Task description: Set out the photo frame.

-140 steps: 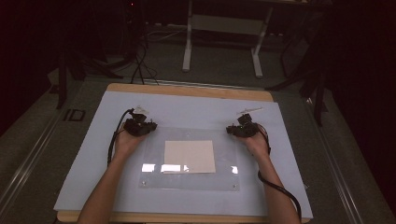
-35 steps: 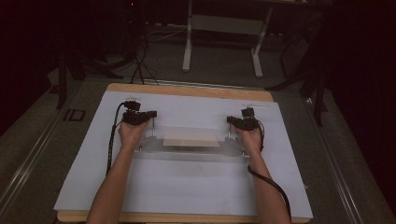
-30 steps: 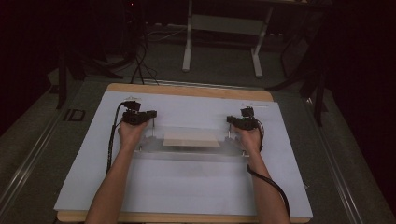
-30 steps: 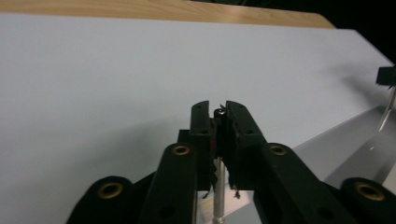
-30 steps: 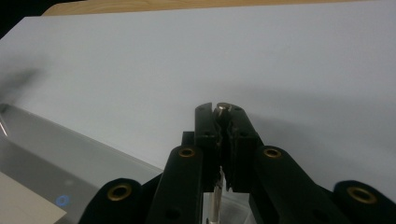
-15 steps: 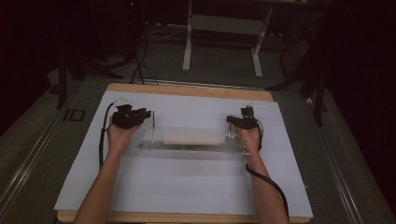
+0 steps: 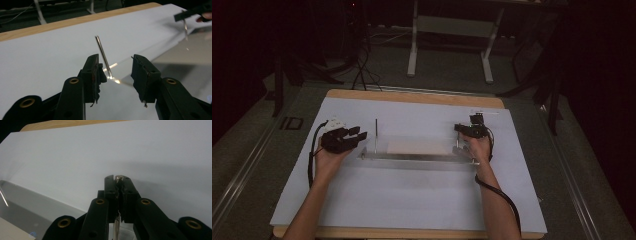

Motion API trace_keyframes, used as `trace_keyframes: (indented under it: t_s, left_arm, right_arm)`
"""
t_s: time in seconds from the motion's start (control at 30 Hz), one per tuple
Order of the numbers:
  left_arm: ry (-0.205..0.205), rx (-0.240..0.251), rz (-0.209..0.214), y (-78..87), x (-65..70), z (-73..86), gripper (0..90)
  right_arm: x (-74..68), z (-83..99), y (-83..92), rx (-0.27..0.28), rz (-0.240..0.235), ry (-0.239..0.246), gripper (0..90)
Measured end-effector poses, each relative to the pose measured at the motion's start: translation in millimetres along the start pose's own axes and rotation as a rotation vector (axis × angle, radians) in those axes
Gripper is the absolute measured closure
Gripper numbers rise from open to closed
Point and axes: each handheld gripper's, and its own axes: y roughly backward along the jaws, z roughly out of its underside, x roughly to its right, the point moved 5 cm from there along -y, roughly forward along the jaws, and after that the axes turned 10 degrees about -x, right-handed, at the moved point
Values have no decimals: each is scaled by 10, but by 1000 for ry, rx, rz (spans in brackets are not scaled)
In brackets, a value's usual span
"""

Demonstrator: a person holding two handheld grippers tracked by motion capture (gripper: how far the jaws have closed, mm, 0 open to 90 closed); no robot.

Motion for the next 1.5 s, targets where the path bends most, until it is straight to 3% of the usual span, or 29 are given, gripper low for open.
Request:
trace_keyframes:
  t_s: [0.03, 0.2, 0.23, 0.27, 0.3, 0.33, 0.37, 0.5, 0.6, 0.63, 0.83, 1.03, 1.17, 1.5]
  left_arm:
    - [-28, -3, -11, 41, 19, 70, 565]
    - [-46, 4, -5, 120, 56, 183, 534]
    - [-80, -11, -15, 141, 102, 228, 534]
    - [-80, -11, -15, 141, 102, 228, 529]
    - [-119, -24, -35, 153, 148, 270, 517]
    - [-119, -24, -35, 153, 148, 270, 517]
    - [-144, -23, -15, 166, 200, 291, 516]
    - [-180, -24, 18, 175, 294, 309, 503]
    - [-200, 17, 29, 200, 368, 272, 478]
    - [-211, 66, 35, 236, 422, 223, 458]
    - [-234, 101, 80, 207, 524, 149, 454]
    - [-266, 133, 73, 195, 613, 97, 457]
    - [-251, 148, 71, 188, 604, 76, 461]
    - [-241, 136, 87, 189, 588, 50, 462]
  right_arm:
    - [-2, -2, 0, -5, -1, -3, 856]
    - [-2, -5, -7, -5, 3, -8, 856]
    - [-1, -5, -8, -3, 4, -8, 856]
    - [-1, -5, -8, -3, 4, -8, 856]
    - [0, -6, -11, -3, 2, -11, 856]
    - [0, -6, -11, -3, 2, -11, 856]
    - [1, -8, -13, -5, 1, -12, 856]
    - [-2, -6, -15, 0, 5, -13, 855]
    - [-1, -6, -14, -3, 3, -11, 855]
    - [-1, -6, -13, -3, 3, -8, 855]
    - [0, -7, -17, -2, 2, -11, 854]
    - [7, -8, -20, -4, -5, -15, 854]
    - [16, -8, -24, 0, -17, -30, 853]
    - [22, -14, -15, -11, -28, -25, 842]
